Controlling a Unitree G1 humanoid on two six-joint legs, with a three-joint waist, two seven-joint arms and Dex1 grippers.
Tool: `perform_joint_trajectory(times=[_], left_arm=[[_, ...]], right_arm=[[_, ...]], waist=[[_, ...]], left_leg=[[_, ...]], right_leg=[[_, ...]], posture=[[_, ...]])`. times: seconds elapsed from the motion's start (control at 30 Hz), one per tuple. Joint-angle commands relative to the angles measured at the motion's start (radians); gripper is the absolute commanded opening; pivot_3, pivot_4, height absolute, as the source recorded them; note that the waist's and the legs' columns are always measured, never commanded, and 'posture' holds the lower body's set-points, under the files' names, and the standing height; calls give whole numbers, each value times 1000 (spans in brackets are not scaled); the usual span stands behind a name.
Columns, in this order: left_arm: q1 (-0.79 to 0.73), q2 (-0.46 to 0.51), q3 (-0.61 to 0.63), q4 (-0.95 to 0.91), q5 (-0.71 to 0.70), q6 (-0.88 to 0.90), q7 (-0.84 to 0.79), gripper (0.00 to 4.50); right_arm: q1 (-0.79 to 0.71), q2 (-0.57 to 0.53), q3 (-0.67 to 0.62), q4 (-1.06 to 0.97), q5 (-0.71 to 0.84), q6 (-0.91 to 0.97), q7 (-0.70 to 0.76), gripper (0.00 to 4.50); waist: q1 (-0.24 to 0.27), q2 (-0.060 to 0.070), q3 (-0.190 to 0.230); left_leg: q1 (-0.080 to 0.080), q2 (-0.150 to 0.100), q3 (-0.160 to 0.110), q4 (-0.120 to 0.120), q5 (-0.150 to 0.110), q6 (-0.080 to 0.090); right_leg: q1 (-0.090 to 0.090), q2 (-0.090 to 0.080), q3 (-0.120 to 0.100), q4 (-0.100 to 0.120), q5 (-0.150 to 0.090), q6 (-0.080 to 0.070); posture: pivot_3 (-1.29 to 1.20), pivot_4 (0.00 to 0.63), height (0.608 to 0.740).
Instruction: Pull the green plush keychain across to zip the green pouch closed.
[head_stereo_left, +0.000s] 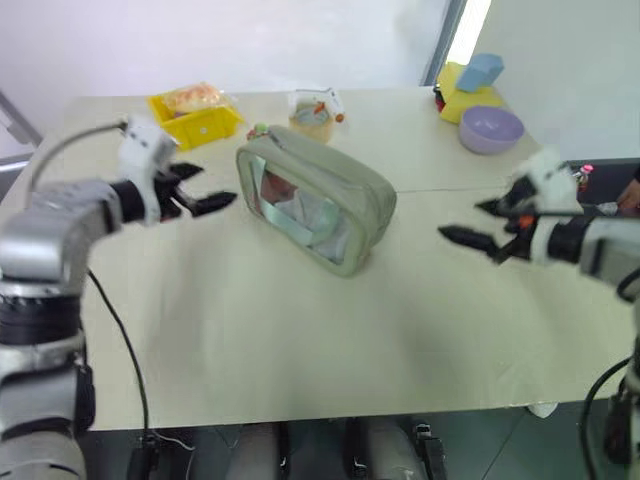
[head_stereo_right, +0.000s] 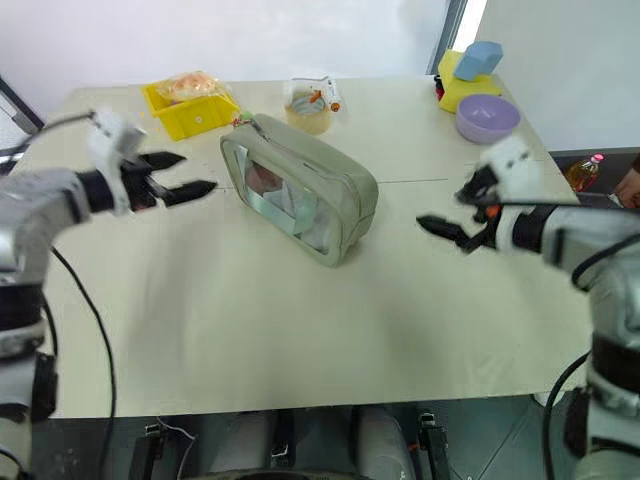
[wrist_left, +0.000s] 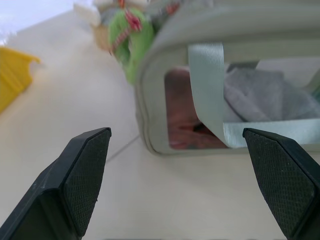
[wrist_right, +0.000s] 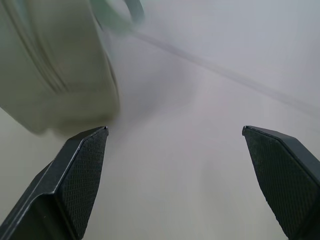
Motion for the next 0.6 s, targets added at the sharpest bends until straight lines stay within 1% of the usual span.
perform_joint_trajectory(times=[0.03, 0.13, 0.2, 0.3, 0.37, 0.5, 0.6], left_arm=[[-77, 20, -23, 86, -14, -73, -113, 4487], [-129, 4, -41, 143, -4, -99, -142, 4487], [-156, -4, -44, 170, -1, -113, -146, 4487], [-160, 5, -60, 191, 24, -160, -162, 4487], [-163, 10, -63, 202, 31, -178, -166, 4487], [-175, 16, -61, 219, 37, -198, -180, 4487], [-192, 14, -58, 238, 42, -208, -183, 4487]], right_arm=[[-86, -18, 28, 36, 60, -8, 38, 4477], [-144, -15, 59, 61, 68, -15, 26, 4477], [-179, -4, 67, 66, 77, -6, 11, 4477], [-202, -2, 72, 69, 90, 4, -2, 4477], [-214, -9, 71, 71, 104, 5, -2, 4477], [-253, -16, 67, 76, 148, 16, 14, 4477], [-290, -17, 70, 87, 184, 21, 32, 4477]], waist=[[3, 0, 0], [5, -1, 1], [4, -2, 2], [0, -2, 3], [-1, -2, 3], [-1, -2, 3], [-1, -2, 3]], left_leg=[[-3, 0, 0, 0, 0, -1], [-5, -2, 3, 3, 1, -2], [-6, -2, 4, 7, 2, -3], [-8, -2, 4, 16, 2, -3], [-8, -2, 3, 19, 0, 1], [-7, -2, 2, 21, 0, 1], [-7, -1, 1, 21, 0, 0]], right_leg=[[-2, 0, -1, 0, 0, 0], [-3, -4, -1, 0, 1, 2], [-3, -5, 1, 0, 3, 6], [-2, -5, 2, 4, 6, 9], [-2, -6, 3, 6, 9, 10], [-4, -6, 5, 13, 9, 9], [-5, -5, 5, 14, 9, 9]], posture=[[0, 150, 739], [0, 150, 739], [0, 150, 739], [0, 150, 739], [0, 150, 739], [0, 150, 739], [0, 150, 739]])
